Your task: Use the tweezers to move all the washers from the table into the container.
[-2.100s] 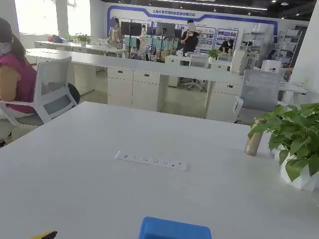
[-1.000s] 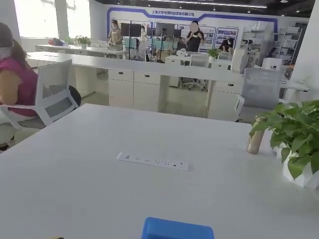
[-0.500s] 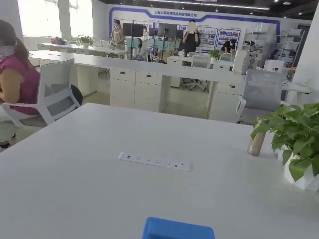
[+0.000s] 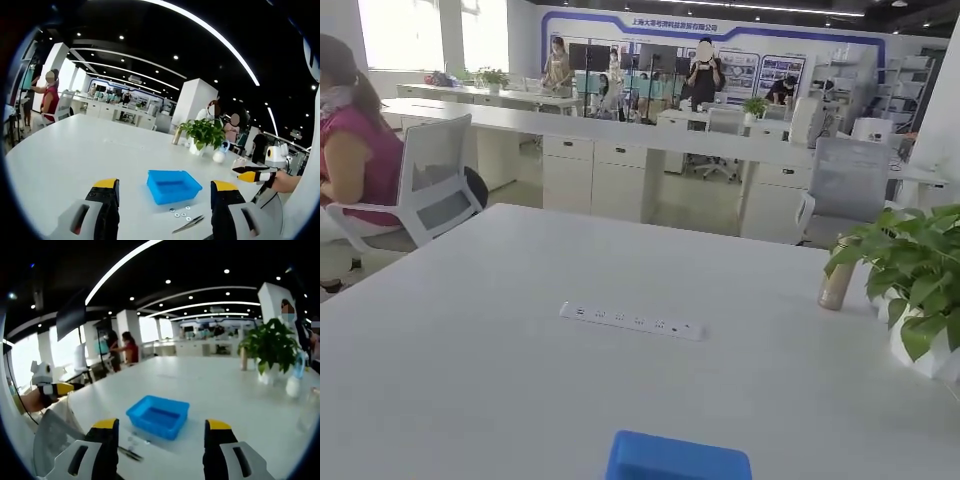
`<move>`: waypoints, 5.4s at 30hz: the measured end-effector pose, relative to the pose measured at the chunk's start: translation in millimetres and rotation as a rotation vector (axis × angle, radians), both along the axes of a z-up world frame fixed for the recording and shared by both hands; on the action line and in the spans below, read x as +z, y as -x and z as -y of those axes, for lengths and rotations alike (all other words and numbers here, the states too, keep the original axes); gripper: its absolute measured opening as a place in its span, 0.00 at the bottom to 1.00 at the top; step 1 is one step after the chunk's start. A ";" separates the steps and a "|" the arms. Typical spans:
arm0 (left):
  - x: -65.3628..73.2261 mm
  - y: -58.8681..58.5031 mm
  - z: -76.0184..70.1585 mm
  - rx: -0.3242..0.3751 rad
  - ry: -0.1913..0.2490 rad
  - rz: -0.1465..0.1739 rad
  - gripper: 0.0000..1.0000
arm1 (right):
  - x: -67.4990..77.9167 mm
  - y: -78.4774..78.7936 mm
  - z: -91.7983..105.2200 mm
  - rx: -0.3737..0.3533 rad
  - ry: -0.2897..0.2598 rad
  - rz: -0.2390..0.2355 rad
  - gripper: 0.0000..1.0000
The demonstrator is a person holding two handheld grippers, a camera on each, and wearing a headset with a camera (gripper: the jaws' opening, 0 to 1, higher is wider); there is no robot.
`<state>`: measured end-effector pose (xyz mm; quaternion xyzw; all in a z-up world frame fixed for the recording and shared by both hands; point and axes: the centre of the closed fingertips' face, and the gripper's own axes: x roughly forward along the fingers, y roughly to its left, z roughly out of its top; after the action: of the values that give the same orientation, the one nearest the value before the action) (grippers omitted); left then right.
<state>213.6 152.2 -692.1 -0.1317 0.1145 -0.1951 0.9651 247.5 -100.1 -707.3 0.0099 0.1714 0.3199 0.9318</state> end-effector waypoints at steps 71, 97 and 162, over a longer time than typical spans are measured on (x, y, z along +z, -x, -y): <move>-168.4 15.9 94.1 -0.914 -0.769 -0.440 0.00 | -154.5 35.7 -97.6 0.854 0.583 -0.207 0.18; -81.0 23.8 125.2 -1.021 -0.839 -0.166 0.00 | -143.0 43.0 -101.7 0.877 0.568 -0.102 0.08; -44.2 -8.6 65.7 -0.469 -0.296 -0.149 0.52 | -110.2 12.0 -122.0 0.724 0.243 -0.205 0.03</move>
<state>222.1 86.5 -736.2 0.0267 0.2399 -0.3838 0.8913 235.5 21.9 -817.5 -0.1298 0.2924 0.6025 0.7312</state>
